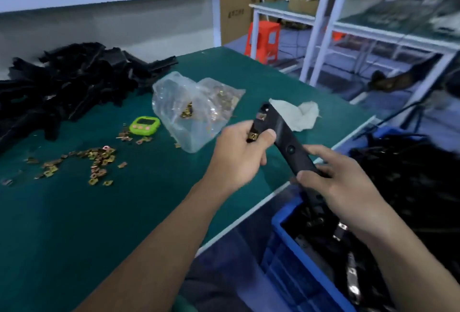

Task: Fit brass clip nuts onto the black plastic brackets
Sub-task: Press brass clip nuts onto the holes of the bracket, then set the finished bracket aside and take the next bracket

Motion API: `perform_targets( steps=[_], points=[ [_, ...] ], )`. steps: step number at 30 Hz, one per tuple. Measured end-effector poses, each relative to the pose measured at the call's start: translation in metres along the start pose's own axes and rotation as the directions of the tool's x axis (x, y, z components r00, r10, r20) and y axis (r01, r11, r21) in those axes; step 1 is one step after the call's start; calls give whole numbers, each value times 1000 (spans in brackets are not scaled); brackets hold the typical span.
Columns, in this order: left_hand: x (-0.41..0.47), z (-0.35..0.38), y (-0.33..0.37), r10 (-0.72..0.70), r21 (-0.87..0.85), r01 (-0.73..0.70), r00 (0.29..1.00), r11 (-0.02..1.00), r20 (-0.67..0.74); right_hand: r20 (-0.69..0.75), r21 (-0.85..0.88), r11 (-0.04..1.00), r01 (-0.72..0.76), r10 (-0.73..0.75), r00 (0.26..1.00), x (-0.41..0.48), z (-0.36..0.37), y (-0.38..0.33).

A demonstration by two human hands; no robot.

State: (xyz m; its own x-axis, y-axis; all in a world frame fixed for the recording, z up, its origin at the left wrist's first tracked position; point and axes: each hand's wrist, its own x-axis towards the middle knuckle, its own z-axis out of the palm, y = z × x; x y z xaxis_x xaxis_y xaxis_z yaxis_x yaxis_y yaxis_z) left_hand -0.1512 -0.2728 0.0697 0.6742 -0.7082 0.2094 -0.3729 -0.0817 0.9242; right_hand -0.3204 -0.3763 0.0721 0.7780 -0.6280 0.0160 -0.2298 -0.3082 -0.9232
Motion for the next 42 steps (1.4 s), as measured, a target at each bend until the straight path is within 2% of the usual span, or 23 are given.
perform_targets(
  steps=[4,6,8,11,13,15,18,22,25,32,37,42],
  points=[
    [-4,97,13,-91,-6,96,961,995,261,-272,46,977,-209,214,938,-45,-65,62],
    [-9,142,12,-192,-101,242,914,965,358,-359,114,943,-311,331,873,-66,-87,90],
    [-12,183,9,-299,-166,424,820,890,488,-424,211,902,-377,432,796,-85,-101,115],
    [-17,229,5,-408,-215,668,643,712,648,-499,404,816,-413,575,648,-100,-113,148],
    [-21,253,2,-436,-175,725,569,666,697,-550,543,756,-364,649,526,-99,-123,166],
    [-26,271,1,-449,-109,726,528,679,721,-583,638,720,-271,682,441,-89,-132,178],
    [-31,286,-5,-483,-54,729,505,683,715,-528,738,649,-185,726,441,-69,-130,185],
    [-34,287,-21,-524,-34,737,511,675,682,-497,718,623,-310,771,397,-62,-104,193],
    [-30,280,-36,-525,-39,713,550,700,649,-473,711,622,-328,768,432,-63,-77,190],
    [-19,247,-38,-460,15,607,586,795,667,-390,658,688,-306,659,643,-46,-26,165],
    [1,189,-12,-318,-20,404,749,914,581,-432,584,775,-241,548,716,-11,-7,111],
    [30,101,16,-154,-95,194,934,976,321,-441,494,865,-88,336,832,41,31,35]
  ],
)
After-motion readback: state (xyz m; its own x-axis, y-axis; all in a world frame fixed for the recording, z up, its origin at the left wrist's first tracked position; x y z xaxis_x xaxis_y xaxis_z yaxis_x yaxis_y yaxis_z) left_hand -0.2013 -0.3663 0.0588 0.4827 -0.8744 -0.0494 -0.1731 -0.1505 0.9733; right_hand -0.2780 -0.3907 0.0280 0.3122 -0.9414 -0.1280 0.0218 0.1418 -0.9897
